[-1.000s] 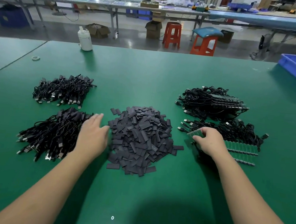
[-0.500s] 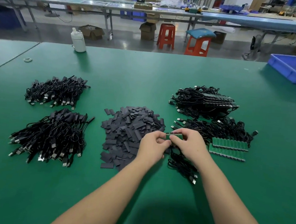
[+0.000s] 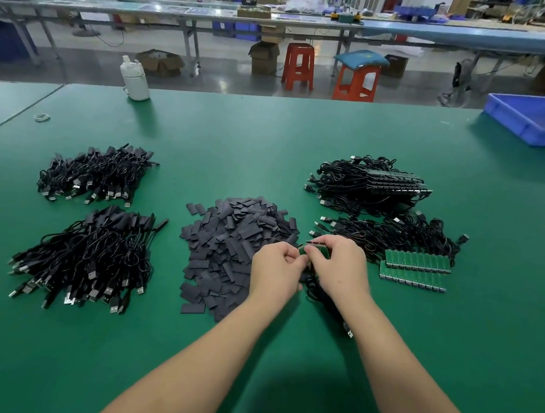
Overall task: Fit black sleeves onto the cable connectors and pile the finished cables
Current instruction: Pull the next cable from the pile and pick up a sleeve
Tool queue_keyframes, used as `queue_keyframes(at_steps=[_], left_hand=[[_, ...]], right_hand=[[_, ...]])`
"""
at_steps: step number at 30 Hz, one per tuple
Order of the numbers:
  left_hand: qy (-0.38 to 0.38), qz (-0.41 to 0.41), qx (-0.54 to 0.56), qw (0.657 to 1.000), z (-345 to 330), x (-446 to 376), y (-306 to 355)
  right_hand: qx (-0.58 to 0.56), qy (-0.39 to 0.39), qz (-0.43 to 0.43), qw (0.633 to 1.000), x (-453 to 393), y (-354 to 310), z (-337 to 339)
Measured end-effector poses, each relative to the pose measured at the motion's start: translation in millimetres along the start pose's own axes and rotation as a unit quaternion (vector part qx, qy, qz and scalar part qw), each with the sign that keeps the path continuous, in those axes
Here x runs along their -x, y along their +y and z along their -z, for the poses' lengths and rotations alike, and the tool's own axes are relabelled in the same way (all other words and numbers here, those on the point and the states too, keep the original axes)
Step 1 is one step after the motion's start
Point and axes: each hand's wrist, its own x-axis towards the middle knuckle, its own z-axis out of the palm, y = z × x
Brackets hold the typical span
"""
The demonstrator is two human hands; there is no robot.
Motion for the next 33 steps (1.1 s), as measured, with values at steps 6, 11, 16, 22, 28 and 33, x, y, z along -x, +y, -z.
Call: queue_keyframes(at_steps=[6, 11, 16, 22, 28, 33], left_hand=[[-0.002, -0.058, -0.027, 0.998, 23.2, -2.8, -5.6], [-0.021, -0.040, 0.044, 0.998, 45.7, -4.2, -9.5], [-0.014, -0.027, 0.090, 0.995, 55.7, -3.4, -9.6], [-0.117, -0.035, 0.180, 0.976, 56.9, 5.3, -0.6], [-0.152, -0.028, 0.255, 0.955, 52.6, 7.8, 6.9], [-0.127, 0.011, 0.240, 0.962, 54.1, 2.3, -11.2]], right_hand=[[0.008, 0.000, -0.023, 1.000, -23.2, 26.9, 21.3], [-0.033, -0.007, -0.085, 0.996, -44.9, 60.5, 42.3], [-0.154, 0.034, -0.150, 0.976, -55.0, 81.5, 47.8], [-0.127, 0.049, -0.168, 0.976, -54.4, 82.1, 43.5], [-0.099, -0.027, 0.019, 0.995, -28.3, 32.4, 30.3], [-0.250, -0.351, -0.001, 0.902, 1.8, 2.1, -2.1]])
